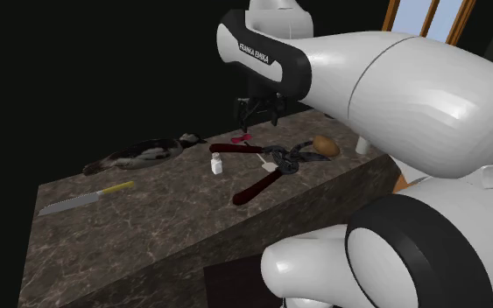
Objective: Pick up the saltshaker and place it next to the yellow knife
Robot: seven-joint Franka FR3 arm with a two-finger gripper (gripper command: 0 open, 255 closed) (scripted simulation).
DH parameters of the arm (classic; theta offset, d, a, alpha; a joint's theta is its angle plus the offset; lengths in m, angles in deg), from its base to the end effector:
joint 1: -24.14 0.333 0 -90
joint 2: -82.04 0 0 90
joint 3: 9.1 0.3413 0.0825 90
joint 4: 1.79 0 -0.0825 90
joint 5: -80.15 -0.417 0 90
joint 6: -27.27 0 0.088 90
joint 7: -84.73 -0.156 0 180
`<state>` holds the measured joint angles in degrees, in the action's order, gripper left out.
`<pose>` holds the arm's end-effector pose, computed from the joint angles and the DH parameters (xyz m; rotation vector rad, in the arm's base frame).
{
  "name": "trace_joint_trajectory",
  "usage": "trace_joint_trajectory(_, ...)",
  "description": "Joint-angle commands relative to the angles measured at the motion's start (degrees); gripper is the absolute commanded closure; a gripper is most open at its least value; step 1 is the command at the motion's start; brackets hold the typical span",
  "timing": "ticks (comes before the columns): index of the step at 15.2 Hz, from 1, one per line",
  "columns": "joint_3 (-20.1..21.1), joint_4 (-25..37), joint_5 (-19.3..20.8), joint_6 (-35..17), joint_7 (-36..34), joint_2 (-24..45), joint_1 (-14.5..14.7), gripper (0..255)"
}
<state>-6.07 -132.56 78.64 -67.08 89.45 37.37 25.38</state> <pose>0.3374 0.0340 0.6021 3.1131 0.2248 0.2237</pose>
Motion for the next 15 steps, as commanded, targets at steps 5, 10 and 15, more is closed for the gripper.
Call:
trace_joint_trajectory(5, 0.9, -4.9, -0.9, -9.3, -0.8, 2.9, 0.3, 0)
trace_joint_trajectory(10, 2.3, -9.0, -1.8, -21.2, -1.7, 8.6, 0.6, 0)
trace_joint_trajectory(15, 3.6, -10.8, -2.4, -33.1, -2.7, 16.6, 0.8, 0)
